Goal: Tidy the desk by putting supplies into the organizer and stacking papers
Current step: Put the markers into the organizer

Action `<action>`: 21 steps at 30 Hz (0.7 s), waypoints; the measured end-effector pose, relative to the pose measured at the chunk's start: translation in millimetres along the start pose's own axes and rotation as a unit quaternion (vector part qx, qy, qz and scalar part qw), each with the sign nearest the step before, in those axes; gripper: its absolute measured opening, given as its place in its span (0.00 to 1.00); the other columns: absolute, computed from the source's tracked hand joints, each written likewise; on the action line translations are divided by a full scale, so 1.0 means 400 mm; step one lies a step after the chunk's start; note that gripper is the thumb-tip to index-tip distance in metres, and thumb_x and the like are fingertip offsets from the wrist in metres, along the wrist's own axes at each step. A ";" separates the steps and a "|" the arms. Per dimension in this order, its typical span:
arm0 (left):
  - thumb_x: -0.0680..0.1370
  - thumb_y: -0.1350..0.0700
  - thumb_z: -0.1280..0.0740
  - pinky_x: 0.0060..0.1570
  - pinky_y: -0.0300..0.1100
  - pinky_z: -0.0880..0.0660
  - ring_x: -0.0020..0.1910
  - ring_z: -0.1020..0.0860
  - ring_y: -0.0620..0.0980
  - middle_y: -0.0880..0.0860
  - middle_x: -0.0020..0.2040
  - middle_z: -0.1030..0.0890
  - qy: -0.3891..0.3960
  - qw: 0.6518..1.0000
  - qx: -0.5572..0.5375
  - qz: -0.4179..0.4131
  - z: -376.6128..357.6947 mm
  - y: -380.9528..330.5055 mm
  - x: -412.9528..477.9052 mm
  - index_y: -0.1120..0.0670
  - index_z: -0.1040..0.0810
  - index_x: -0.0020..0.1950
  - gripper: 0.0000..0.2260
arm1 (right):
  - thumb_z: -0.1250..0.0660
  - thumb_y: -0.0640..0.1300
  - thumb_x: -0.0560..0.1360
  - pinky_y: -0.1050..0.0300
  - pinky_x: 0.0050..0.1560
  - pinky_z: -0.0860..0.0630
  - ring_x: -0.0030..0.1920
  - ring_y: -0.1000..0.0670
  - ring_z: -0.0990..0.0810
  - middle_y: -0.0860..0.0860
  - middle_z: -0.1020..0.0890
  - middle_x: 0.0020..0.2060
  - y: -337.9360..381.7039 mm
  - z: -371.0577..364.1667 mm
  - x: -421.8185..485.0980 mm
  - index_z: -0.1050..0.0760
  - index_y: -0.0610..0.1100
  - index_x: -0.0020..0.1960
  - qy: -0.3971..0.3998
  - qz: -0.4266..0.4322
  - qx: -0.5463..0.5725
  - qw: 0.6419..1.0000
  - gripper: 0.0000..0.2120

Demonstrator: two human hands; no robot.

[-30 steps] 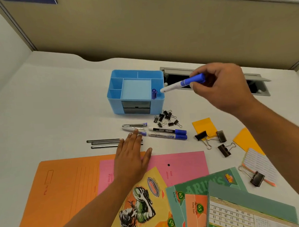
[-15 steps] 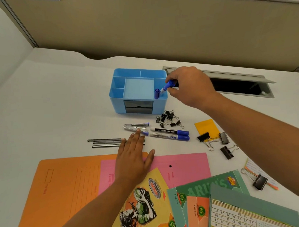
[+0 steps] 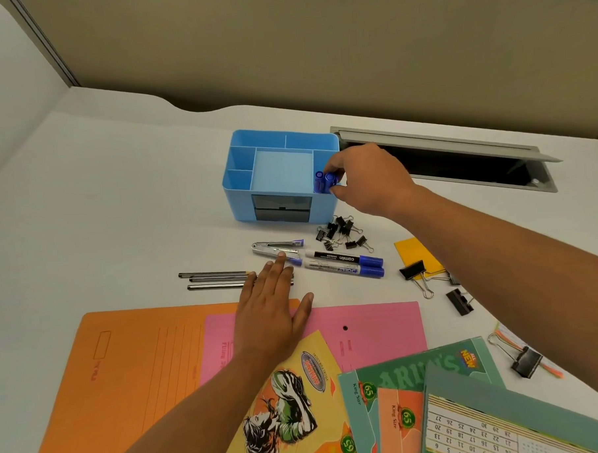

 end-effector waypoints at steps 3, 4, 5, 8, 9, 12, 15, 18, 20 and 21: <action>0.80 0.35 0.51 0.76 0.51 0.47 0.77 0.42 0.47 0.48 0.80 0.44 -0.002 1.000 -0.001 -0.001 0.000 -0.002 0.001 0.51 0.35 0.75 0.29 | 0.30 0.45 0.74 0.49 0.50 0.21 0.50 0.50 0.21 0.52 0.18 0.53 -0.006 -0.003 -0.003 0.23 0.52 0.61 0.000 -0.010 0.028 1.000 0.16; 0.80 0.36 0.51 0.76 0.51 0.46 0.77 0.41 0.48 0.48 0.79 0.43 -0.004 1.000 -0.003 -0.001 0.000 -0.002 0.002 0.52 0.34 0.75 0.29 | 0.30 0.45 0.74 0.51 0.50 0.21 0.48 0.52 0.22 0.52 0.18 0.53 -0.010 -0.003 -0.005 0.23 0.52 0.62 -0.003 -0.012 0.042 0.999 0.16; 0.80 0.36 0.51 0.76 0.51 0.46 0.77 0.40 0.48 0.48 0.79 0.43 -0.005 1.000 -0.003 0.000 0.000 -0.002 0.002 0.52 0.34 0.75 0.29 | 0.29 0.44 0.74 0.54 0.48 0.22 0.46 0.53 0.23 0.53 0.18 0.53 -0.014 -0.004 -0.009 0.23 0.52 0.62 -0.008 -0.017 0.057 0.998 0.17; 0.80 0.36 0.50 0.76 0.49 0.47 0.76 0.40 0.48 0.48 0.79 0.42 -0.008 1.000 0.004 0.001 0.001 -0.001 0.001 0.51 0.33 0.74 0.29 | 0.28 0.44 0.74 0.59 0.47 0.26 0.44 0.57 0.25 0.55 0.18 0.53 -0.028 -0.003 -0.031 0.24 0.51 0.63 -0.034 -0.034 0.093 0.995 0.19; 0.81 0.36 0.50 0.76 0.49 0.48 0.76 0.40 0.47 0.48 0.79 0.42 -0.007 1.000 0.005 0.000 0.000 -0.001 0.000 0.51 0.34 0.74 0.28 | 0.28 0.44 0.73 0.59 0.48 0.25 0.44 0.57 0.25 0.55 0.19 0.54 -0.035 -0.003 -0.044 0.24 0.51 0.63 -0.043 -0.043 0.109 0.992 0.19; 0.81 0.36 0.49 0.76 0.48 0.49 0.76 0.40 0.48 0.48 0.79 0.42 -0.008 1.000 0.008 -0.001 -0.001 -0.001 -0.001 0.52 0.34 0.75 0.29 | 0.27 0.43 0.73 0.59 0.48 0.23 0.43 0.56 0.21 0.56 0.20 0.54 -0.066 -0.011 -0.092 0.22 0.51 0.61 -0.084 -0.085 0.175 0.977 0.17; 0.81 0.37 0.49 0.76 0.49 0.47 0.76 0.39 0.48 0.49 0.79 0.41 -0.013 1.000 0.007 -0.002 -0.002 -0.001 -0.001 0.52 0.33 0.74 0.28 | 0.27 0.44 0.73 0.62 0.44 0.25 0.39 0.57 0.21 0.57 0.19 0.51 -0.108 -0.037 -0.157 0.21 0.50 0.56 -0.108 -0.134 0.222 0.960 0.12; 0.81 0.37 0.48 0.75 0.51 0.45 0.76 0.38 0.49 0.49 0.78 0.40 -0.018 1.000 0.004 -0.005 -0.002 -0.001 -0.001 0.53 0.31 0.73 0.27 | 0.28 0.43 0.73 0.60 0.44 0.23 0.38 0.58 0.21 0.57 0.19 0.48 -0.138 -0.085 -0.226 0.19 0.50 0.53 -0.080 -0.154 0.216 0.961 0.09; 0.81 0.37 0.48 0.75 0.51 0.44 0.75 0.37 0.49 0.49 0.78 0.39 -0.022 1.000 0.004 -0.005 -0.002 -0.002 -0.001 0.53 0.31 0.72 0.27 | 0.28 0.43 0.73 0.58 0.43 0.22 0.37 0.58 0.21 0.57 0.19 0.48 -0.148 -0.119 -0.262 0.19 0.51 0.51 -0.059 -0.159 0.209 0.963 0.08; 0.80 0.37 0.48 0.75 0.51 0.43 0.75 0.37 0.49 0.49 0.78 0.39 -0.022 1.000 0.005 -0.005 -0.001 -0.002 0.000 0.53 0.31 0.72 0.27 | 0.28 0.42 0.73 0.57 0.43 0.22 0.37 0.57 0.21 0.57 0.18 0.47 -0.150 -0.135 -0.276 0.19 0.52 0.50 -0.050 -0.160 0.204 0.965 0.07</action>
Point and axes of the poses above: each hand's wrist, its own x-axis towards the middle knuckle, its own z-axis out of the back of the hand, y = z × x, the point moved 1 cm from there along x, towards the middle knuckle
